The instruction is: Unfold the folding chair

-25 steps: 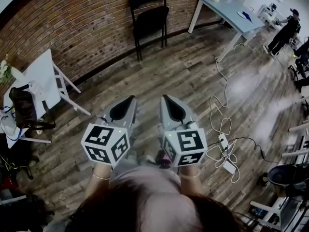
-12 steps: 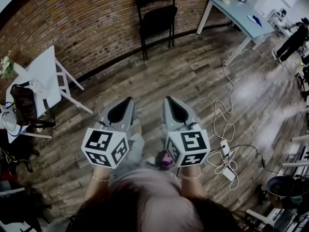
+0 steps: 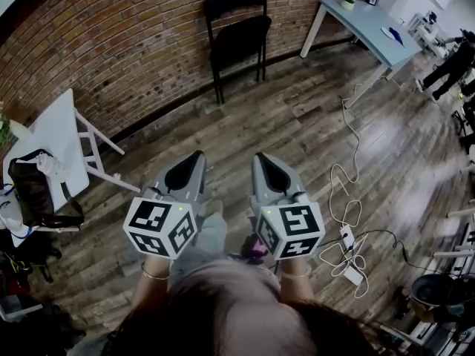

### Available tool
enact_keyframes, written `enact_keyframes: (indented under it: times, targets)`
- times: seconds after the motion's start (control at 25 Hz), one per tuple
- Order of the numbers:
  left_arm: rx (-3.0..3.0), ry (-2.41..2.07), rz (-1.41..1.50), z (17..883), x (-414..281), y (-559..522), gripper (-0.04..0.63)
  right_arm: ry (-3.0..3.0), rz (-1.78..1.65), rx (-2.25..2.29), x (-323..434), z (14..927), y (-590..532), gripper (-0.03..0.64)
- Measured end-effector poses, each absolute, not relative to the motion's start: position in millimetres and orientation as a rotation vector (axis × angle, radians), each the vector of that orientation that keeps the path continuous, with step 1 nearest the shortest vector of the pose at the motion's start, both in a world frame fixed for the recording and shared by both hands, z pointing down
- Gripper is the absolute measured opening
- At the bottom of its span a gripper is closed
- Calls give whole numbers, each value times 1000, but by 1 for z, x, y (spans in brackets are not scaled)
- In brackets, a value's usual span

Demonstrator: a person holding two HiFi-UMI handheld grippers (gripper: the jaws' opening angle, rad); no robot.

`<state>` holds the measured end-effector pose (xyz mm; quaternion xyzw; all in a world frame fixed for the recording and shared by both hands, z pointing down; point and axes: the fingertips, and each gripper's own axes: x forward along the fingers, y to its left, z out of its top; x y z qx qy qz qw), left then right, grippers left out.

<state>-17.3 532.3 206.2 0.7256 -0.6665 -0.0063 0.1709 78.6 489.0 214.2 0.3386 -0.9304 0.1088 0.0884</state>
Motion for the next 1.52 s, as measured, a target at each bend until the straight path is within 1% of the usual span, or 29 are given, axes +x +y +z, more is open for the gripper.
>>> enact_keyframes:
  times: [0.36,0.72,0.96,1.28,1.52]
  targets:
    - [2103,-1841,-27,199,-71,463,-2,-2770,308,1030,17,203,422,-3]
    - [2128,-1826,-34,198,-121,422,0,-2767,267,1026,-39,198,384,-3]
    - [2130,-1820,-53,197,-140,414,0,-2753,249,1035,-57,194,373,-3]
    - [2095,-1823,-76,205,-146,415,-1,-2753,226,999,-65,195,370,-3]
    - [2064,-1848,-61,212,-163,395,0,-2775,248,968,-81,199,347,-3]
